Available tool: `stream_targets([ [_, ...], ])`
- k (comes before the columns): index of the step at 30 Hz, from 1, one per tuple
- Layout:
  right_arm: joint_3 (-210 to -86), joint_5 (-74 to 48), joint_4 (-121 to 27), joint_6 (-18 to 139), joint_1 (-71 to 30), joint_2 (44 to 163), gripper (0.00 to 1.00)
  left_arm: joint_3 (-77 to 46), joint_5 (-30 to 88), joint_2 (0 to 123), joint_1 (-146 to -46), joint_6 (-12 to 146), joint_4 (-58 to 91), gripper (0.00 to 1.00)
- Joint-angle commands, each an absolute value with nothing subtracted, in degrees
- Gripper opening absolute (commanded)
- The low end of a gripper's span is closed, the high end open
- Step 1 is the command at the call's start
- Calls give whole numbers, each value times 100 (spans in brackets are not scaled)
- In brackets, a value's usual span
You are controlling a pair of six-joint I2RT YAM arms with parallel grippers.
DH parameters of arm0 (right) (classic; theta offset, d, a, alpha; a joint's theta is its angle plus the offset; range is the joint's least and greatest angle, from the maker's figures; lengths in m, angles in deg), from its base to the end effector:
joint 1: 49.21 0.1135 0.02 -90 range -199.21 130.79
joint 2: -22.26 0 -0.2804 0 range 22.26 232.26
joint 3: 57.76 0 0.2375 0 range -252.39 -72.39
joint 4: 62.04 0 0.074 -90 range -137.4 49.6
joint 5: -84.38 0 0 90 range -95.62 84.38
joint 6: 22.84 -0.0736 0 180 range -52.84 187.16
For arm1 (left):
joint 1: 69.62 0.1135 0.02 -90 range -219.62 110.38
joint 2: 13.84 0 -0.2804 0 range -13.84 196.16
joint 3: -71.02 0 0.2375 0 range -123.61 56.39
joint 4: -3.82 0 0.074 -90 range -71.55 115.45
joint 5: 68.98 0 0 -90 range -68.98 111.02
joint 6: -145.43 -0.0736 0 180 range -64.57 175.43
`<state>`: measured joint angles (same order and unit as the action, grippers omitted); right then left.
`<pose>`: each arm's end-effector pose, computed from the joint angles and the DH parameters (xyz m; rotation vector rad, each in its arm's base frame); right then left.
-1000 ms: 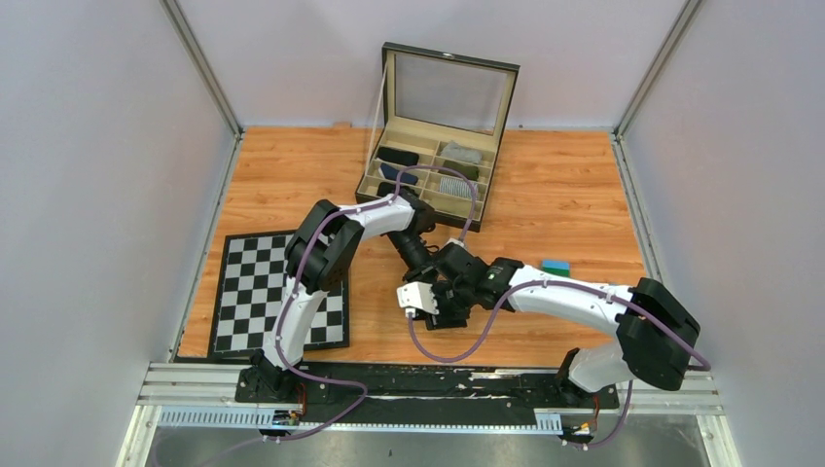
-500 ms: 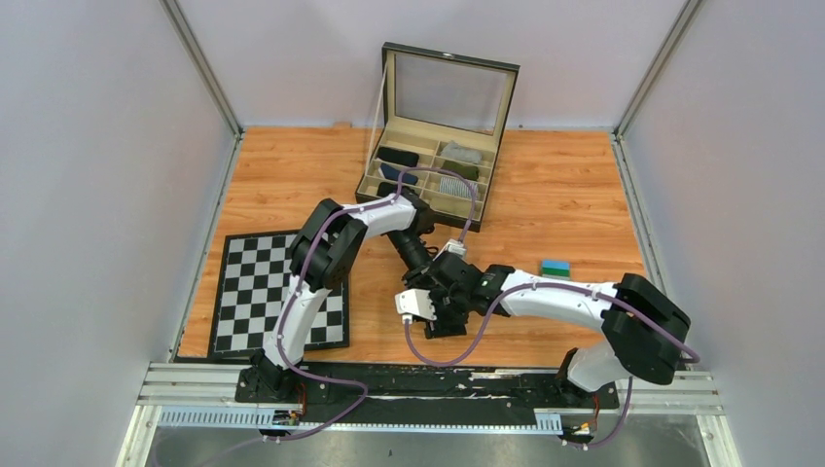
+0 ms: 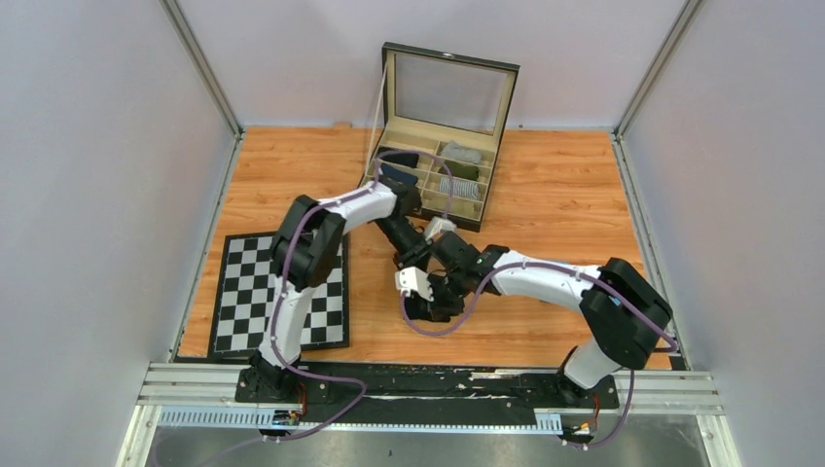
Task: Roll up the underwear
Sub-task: Roll the underwear to the center of the board.
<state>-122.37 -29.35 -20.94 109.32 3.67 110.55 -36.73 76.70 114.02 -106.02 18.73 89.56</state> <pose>0.1510 0.2486 0.1705 -2.0603 1.7159 0.6162 0.2727 -0.2765 0.1421 -1.3724 -2.1671 1.3520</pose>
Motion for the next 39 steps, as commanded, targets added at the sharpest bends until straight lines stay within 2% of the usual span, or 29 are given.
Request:
stream_targets([
  [1,-12888,-4651,-870,10981,-143,11668,5,-3657,6586,9964,-9844,3426,7786,47],
  [8,-13794,-5500,82,10853,-903,12935,1,-2959,4191,7709,-9345,3734,6810,51],
  [11,-14276,-5446,341,10583,-1149,13627,0,-1919,4390,6038,-9445,2977,5960,53],
  [14,-14738,-5763,672,10514,-1432,14239,0,-489,4056,4419,-10353,1753,5026,62],
  [16,-15028,-5850,844,10548,-1580,14607,0,157,3650,3953,-11046,1013,5017,71],
  [19,-15194,-5768,902,10619,-1640,14856,0,411,3416,4110,-11780,383,5358,73],
  [24,-15293,-5824,992,10655,-1674,15028,1,378,3434,5224,-12462,237,5044,73],
  [31,-15421,-5951,1183,10730,-1756,15217,1,-317,3509,7107,-12645,595,4655,72],
  [39,-15370,-5965,1142,10709,-1771,15183,2,-72,3416,7664,-12648,779,4165,68],
])
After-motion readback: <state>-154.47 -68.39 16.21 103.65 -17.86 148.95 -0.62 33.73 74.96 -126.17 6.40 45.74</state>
